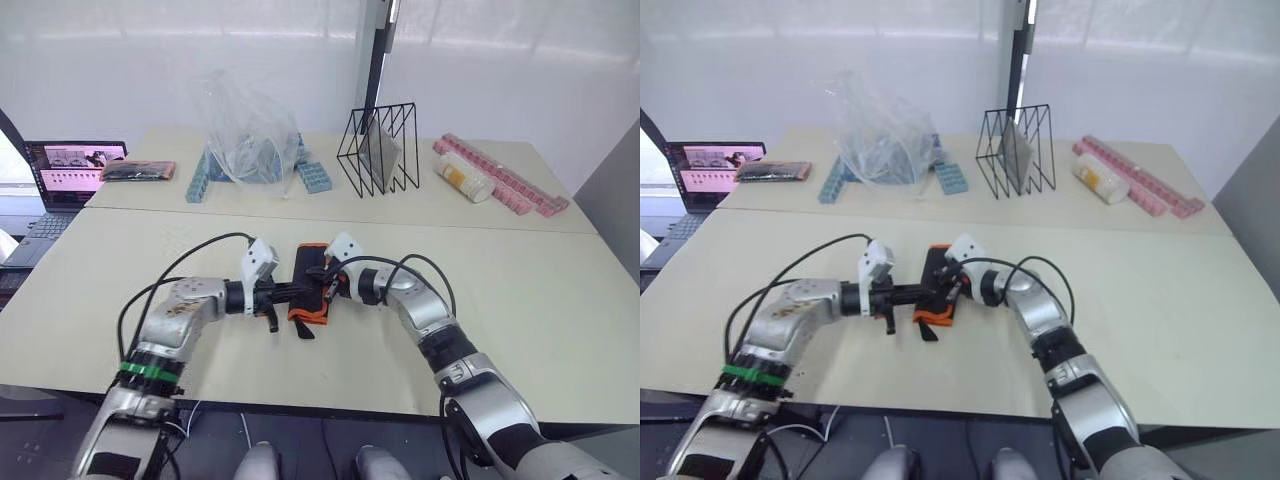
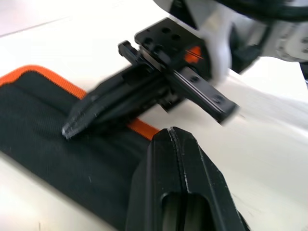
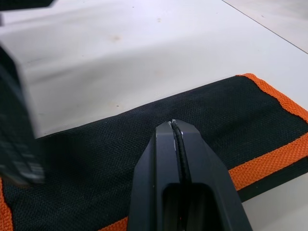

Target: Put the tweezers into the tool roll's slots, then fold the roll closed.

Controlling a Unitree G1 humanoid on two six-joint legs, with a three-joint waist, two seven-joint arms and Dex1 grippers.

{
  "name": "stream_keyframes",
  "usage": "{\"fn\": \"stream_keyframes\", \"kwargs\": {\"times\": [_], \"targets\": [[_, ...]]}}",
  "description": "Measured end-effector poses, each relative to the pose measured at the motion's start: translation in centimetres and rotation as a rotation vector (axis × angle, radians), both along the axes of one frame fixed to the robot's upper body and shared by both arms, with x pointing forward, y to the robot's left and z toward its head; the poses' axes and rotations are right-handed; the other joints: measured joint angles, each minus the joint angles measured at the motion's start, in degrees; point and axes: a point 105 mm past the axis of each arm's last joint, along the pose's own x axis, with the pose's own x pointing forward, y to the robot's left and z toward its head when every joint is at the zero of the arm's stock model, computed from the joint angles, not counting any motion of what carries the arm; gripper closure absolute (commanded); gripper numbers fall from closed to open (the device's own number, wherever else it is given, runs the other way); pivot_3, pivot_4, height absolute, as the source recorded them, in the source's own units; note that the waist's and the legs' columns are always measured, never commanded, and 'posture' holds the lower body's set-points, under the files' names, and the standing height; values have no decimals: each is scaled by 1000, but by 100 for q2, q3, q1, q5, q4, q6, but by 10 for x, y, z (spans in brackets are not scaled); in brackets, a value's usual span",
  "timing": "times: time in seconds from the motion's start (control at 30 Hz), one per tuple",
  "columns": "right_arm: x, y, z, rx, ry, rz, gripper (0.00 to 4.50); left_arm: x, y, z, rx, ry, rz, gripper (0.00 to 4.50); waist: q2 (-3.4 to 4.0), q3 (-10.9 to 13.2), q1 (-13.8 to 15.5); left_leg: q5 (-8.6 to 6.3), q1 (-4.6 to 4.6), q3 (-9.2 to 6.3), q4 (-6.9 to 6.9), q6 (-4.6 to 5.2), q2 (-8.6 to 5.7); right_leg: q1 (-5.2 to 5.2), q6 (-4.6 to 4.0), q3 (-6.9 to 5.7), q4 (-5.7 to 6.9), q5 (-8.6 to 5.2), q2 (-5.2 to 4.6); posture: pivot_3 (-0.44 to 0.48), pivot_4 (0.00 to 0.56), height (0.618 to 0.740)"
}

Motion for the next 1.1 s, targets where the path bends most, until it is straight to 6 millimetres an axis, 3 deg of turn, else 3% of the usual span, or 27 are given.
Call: {"fn": "stream_keyframes", "kwargs": {"times": [0.17, 0.63, 1.1], "targets": [[-3, -1, 1, 1, -5, 7, 4500, 4, 0, -24, 71, -3, 1, 4471, 1, 0, -4, -10, -4, 0, 0, 17, -1, 0, 0, 0, -5, 0, -1, 0, 150, 708], [-15, -6, -3, 28, 28, 82, 4500, 0, -4, -37, 141, -95, -36, 4471, 16, -10, -6, -16, 14, 0, -1, 27, -2, 32, 2, -2, -30, -1, -3, 0, 150, 708], [8, 7, -16, 2, 153, 47, 4500, -7, 4, -48, 178, -78, -16, 4471, 64, -117, -107, -18, 145, 18, -23, 28, 13, 144, 36, 12, -60, -37, 8, 0, 150, 708]]}}
